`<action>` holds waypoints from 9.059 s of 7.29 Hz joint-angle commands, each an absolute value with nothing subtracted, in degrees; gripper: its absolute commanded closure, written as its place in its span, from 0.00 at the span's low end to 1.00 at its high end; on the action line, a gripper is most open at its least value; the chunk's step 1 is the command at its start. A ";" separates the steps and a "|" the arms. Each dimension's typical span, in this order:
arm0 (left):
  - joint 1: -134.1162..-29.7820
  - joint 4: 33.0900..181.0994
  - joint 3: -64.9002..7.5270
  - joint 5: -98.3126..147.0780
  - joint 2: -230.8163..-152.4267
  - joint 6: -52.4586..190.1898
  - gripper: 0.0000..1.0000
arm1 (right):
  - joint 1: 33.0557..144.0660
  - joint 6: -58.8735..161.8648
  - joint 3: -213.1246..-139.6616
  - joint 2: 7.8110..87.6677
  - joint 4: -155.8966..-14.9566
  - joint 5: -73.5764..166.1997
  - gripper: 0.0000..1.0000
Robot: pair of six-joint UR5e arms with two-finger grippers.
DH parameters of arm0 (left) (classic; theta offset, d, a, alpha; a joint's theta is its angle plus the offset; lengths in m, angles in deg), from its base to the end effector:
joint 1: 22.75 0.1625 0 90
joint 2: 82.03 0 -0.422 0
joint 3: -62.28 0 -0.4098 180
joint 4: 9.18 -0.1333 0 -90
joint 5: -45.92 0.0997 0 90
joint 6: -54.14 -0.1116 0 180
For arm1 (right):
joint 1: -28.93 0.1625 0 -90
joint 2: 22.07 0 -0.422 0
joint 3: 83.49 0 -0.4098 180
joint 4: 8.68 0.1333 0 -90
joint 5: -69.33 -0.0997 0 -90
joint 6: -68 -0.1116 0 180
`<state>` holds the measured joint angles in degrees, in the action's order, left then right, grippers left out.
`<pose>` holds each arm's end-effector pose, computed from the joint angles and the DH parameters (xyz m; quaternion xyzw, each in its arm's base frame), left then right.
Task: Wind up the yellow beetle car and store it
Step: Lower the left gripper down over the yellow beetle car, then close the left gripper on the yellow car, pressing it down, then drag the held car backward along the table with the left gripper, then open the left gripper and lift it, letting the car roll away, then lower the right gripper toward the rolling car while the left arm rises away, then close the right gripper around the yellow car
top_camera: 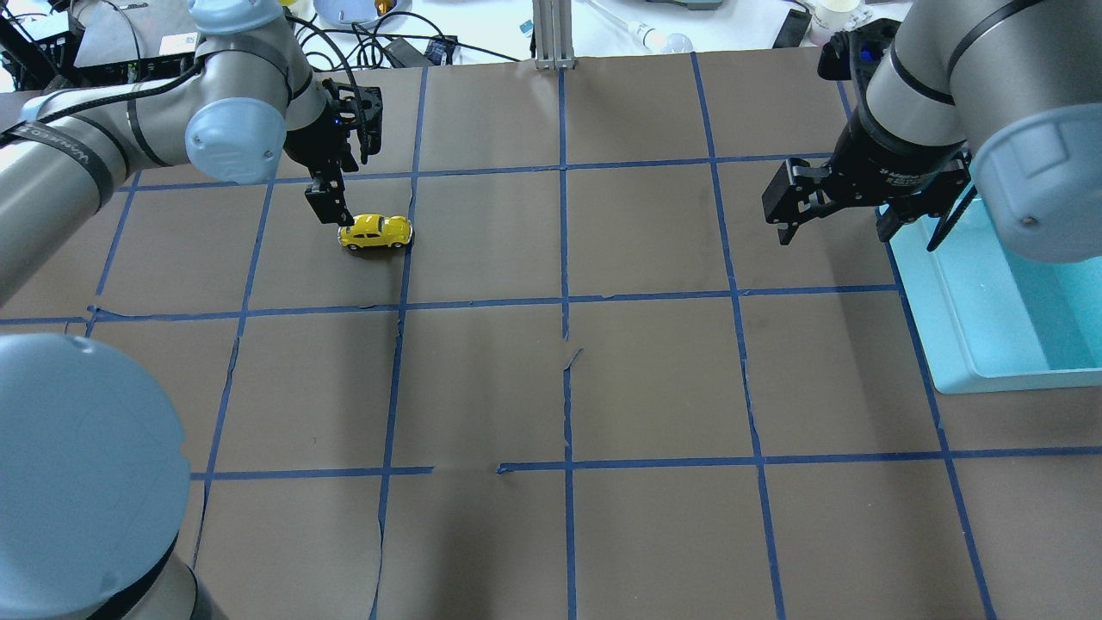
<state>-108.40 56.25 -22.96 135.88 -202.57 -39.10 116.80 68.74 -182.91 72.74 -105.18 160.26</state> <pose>-0.0814 -0.6889 0.2340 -0.7002 -0.7139 -0.0067 0.0082 0.1137 -0.4810 0.4418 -0.0123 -0.9998 0.0163 0.0085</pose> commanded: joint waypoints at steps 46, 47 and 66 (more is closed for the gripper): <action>-99.57 50.23 -22.36 136.88 -209.29 -51.42 0.00 | 116.73 68.61 -183.15 72.68 -105.18 160.56 0.00; -99.57 50.32 -22.44 136.80 -209.29 -51.33 0.00 | 116.73 68.61 -182.98 72.68 -105.18 160.56 0.00; -113.10 80.90 -27.63 132.58 -171.68 59.94 0.00 | 111.49 132.63 -183.24 50.20 -131.11 158.90 0.00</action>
